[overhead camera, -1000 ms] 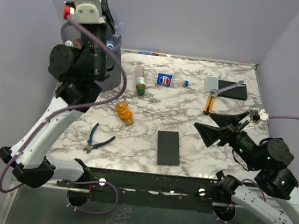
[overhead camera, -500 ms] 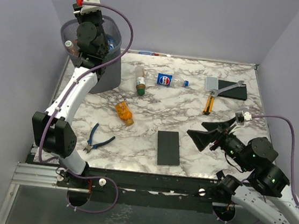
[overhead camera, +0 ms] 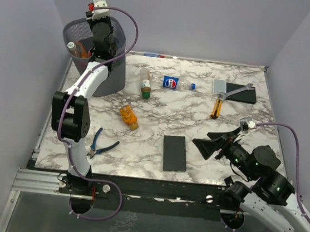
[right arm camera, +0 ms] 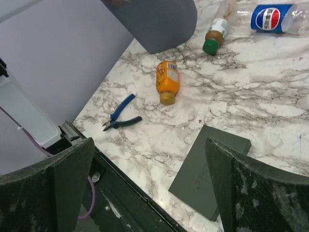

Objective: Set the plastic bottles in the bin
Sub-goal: Place the plastic bottle in the trash bin.

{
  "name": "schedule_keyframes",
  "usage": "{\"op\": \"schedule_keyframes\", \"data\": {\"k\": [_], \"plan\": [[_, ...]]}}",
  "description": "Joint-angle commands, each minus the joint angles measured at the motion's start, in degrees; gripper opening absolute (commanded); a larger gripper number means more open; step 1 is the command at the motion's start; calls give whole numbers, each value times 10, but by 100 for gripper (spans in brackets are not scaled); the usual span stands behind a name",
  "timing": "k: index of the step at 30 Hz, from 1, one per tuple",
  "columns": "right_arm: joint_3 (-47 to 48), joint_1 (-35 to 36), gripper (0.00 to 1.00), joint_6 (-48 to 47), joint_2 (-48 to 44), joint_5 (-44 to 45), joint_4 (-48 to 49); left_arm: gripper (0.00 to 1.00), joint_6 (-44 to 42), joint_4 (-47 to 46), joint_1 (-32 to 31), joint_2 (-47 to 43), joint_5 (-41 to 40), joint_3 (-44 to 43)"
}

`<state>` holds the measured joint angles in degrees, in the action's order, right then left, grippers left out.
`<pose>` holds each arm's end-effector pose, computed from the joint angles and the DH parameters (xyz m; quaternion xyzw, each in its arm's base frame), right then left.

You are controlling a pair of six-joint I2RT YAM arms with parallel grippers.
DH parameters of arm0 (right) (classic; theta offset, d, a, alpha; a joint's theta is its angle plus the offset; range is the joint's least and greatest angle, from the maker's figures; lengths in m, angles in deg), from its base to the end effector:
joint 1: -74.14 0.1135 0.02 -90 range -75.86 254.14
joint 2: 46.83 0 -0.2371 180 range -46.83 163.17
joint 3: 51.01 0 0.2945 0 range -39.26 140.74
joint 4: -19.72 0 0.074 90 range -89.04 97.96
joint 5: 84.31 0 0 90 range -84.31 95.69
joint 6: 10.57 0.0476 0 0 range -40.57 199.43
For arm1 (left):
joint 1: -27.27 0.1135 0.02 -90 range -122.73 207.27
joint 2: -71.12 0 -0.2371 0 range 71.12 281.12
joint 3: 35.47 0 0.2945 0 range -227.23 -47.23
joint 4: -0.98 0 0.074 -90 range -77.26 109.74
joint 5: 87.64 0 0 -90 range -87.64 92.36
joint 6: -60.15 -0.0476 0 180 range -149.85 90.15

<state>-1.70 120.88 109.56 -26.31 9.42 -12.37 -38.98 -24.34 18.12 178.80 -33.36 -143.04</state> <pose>0.1238 0.1270 0.3314 -0.0829 0.7224 0.4080 0.5521 0.4866 -0.0502 0.3868 -0.1747 0.5446 0.1642 0.8037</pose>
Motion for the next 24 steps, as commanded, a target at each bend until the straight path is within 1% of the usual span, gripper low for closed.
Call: {"op": "schedule_keyframes", "data": {"k": [1,2,3,4,5,6,8,10,12,17,21,24], "plan": [[-21,-1,100,27,6,2,-1,0,88,15,10,10,29,11],[-22,-1,100,29,10,2,0,0,106,17,10,12,29,16],[-23,-1,100,30,11,2,1,4,114,18,10,13,28,20],[-23,-1,100,32,13,3,1,13,117,20,10,14,26,24],[-23,-1,100,32,14,5,1,28,120,22,10,14,23,26],[-23,-1,100,32,14,8,0,33,121,25,10,14,20,28],[-22,-1,100,31,12,15,-4,49,118,31,10,12,18,28],[-20,-1,100,28,11,21,-8,58,116,38,10,9,20,26],[-16,-1,100,25,11,23,-14,66,116,40,10,3,20,23],[-7,-1,100,23,10,26,-22,74,119,47,11,-21,15,-12],[1,-1,100,19,10,30,-26,76,116,51,-1,-52,2,-47],[9,-1,100,14,9,34,-31,77,95,55,-28,-83,-20,-70]]}}
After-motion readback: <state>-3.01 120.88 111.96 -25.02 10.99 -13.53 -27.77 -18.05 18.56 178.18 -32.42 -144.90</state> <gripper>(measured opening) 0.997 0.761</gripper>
